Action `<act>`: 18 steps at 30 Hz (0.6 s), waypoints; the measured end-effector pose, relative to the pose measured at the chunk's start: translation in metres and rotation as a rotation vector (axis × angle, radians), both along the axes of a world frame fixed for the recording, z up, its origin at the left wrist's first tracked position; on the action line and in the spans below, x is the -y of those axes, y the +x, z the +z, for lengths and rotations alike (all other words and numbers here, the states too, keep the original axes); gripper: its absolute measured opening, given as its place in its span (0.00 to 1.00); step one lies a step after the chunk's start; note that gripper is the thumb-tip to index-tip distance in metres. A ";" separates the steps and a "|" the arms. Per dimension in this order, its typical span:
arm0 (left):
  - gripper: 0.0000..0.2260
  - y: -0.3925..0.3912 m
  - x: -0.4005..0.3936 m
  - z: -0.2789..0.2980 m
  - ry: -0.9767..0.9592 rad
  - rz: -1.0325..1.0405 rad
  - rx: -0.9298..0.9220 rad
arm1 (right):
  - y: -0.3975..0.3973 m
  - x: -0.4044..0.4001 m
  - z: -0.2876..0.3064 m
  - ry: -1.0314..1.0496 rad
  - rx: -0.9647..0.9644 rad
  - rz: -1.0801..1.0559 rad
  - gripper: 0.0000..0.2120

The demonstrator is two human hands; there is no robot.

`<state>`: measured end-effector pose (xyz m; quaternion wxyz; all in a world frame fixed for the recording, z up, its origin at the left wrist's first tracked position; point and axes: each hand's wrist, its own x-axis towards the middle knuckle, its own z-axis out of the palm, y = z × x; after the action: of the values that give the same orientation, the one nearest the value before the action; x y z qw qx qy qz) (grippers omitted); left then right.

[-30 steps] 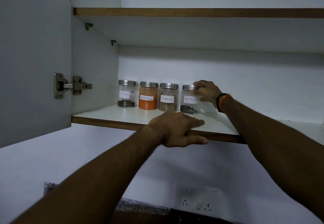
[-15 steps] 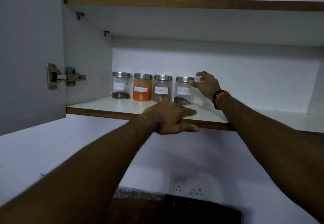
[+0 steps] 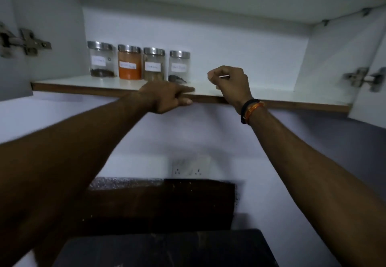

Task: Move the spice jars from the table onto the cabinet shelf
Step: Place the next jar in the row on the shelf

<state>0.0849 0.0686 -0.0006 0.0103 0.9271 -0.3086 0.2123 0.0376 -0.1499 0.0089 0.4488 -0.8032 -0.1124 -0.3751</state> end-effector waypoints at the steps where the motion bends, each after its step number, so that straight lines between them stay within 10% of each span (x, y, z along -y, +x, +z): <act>1: 0.25 -0.005 0.003 -0.004 -0.013 -0.006 0.040 | -0.011 0.001 -0.010 -0.019 0.029 -0.026 0.06; 10: 0.28 -0.064 0.040 -0.086 -0.329 -0.035 0.342 | -0.092 0.016 -0.115 -0.003 0.139 -0.171 0.05; 18: 0.24 -0.128 0.054 -0.268 -0.208 -0.266 -0.440 | -0.143 0.009 -0.264 0.040 -0.327 -0.163 0.04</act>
<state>-0.0435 0.0146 -0.2690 0.1998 0.8963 -0.3945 0.0334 -0.1053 -0.1587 -0.2553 0.4451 -0.8509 0.0350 -0.2769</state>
